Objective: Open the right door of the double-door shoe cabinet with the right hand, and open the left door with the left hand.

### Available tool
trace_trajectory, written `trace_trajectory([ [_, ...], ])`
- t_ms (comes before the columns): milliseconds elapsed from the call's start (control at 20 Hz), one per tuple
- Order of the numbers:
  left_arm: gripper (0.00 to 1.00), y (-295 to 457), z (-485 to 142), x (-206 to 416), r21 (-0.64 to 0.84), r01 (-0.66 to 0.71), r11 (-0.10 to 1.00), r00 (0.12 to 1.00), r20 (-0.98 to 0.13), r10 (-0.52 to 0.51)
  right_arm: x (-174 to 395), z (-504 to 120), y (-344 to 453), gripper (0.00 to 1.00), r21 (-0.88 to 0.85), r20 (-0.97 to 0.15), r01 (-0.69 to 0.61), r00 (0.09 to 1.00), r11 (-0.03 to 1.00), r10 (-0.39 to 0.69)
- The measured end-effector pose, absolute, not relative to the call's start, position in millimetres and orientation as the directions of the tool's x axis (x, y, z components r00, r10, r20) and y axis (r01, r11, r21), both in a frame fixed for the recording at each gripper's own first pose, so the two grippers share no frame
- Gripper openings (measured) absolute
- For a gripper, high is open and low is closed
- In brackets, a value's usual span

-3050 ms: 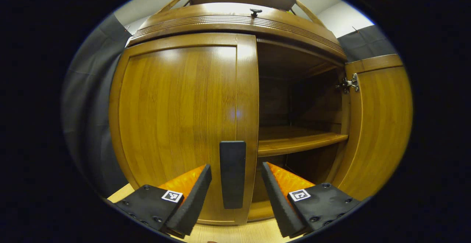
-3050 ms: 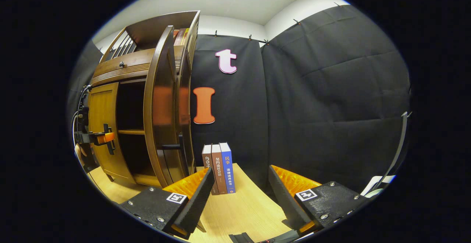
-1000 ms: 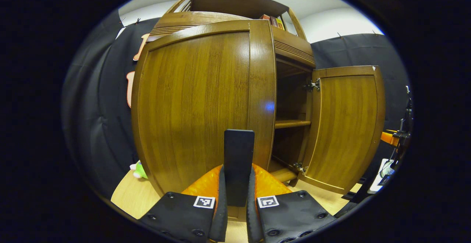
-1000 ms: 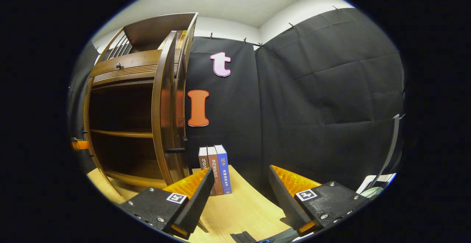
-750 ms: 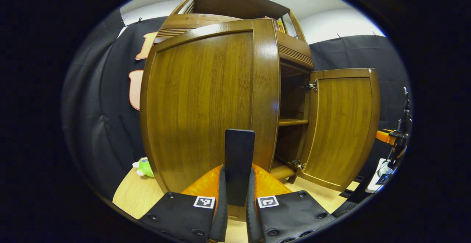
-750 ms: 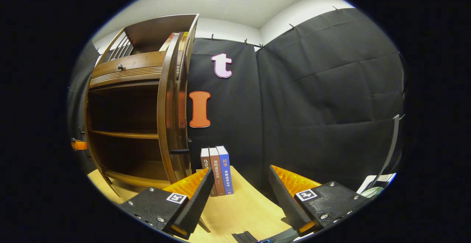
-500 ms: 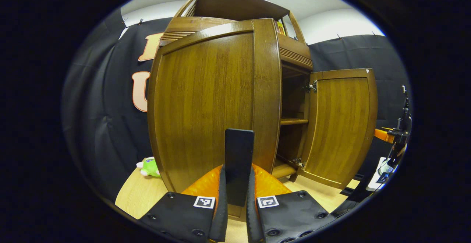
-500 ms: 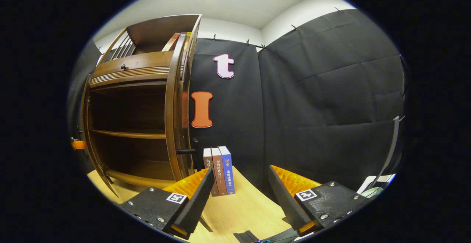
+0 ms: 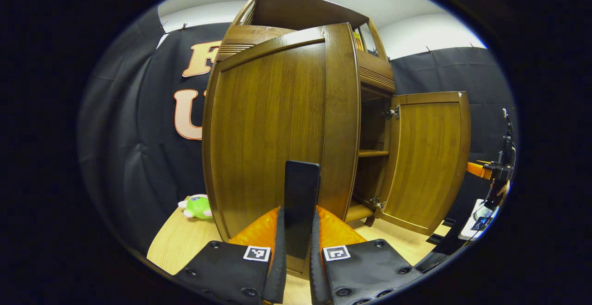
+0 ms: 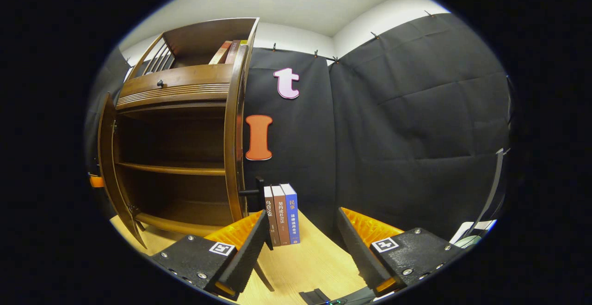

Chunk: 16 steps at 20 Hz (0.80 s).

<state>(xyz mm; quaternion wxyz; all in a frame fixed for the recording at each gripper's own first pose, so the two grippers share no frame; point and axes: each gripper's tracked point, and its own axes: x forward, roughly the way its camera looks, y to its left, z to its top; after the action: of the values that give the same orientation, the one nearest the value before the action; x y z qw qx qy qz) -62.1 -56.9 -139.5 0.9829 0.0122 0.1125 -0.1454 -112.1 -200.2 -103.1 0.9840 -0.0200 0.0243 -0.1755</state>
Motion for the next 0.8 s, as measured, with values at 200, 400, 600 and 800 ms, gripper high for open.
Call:
trace_trajectory([
  [200, 0.28, -49, -138, -68, -0.018, 0.279, 0.96, 0.934, -0.227, -0.276, -111, -103, -195, 0.92, -0.049, -0.039, 0.336, 0.94, 0.94, -0.338],
  [400, 0.28, -41, -135, -73, -0.006, 0.263, 0.965, 0.94, -0.223, -0.258, -110, -104, -192, 0.92, -0.048, -0.04, 0.329, 0.943, 0.943, -0.331],
  [600, 0.29, -30, -136, -74, -0.015, 0.246, 0.969, 0.944, -0.221, -0.243, -112, -103, -190, 1.0, -0.052, -0.038, 0.327, 0.943, 0.943, -0.33],
  [800, 0.28, -17, -134, -79, -0.008, 0.224, 0.975, 0.952, -0.213, -0.22, -115, -102, -190, 1.0, -0.05, -0.038, 0.331, 0.942, 0.942, -0.333],
])
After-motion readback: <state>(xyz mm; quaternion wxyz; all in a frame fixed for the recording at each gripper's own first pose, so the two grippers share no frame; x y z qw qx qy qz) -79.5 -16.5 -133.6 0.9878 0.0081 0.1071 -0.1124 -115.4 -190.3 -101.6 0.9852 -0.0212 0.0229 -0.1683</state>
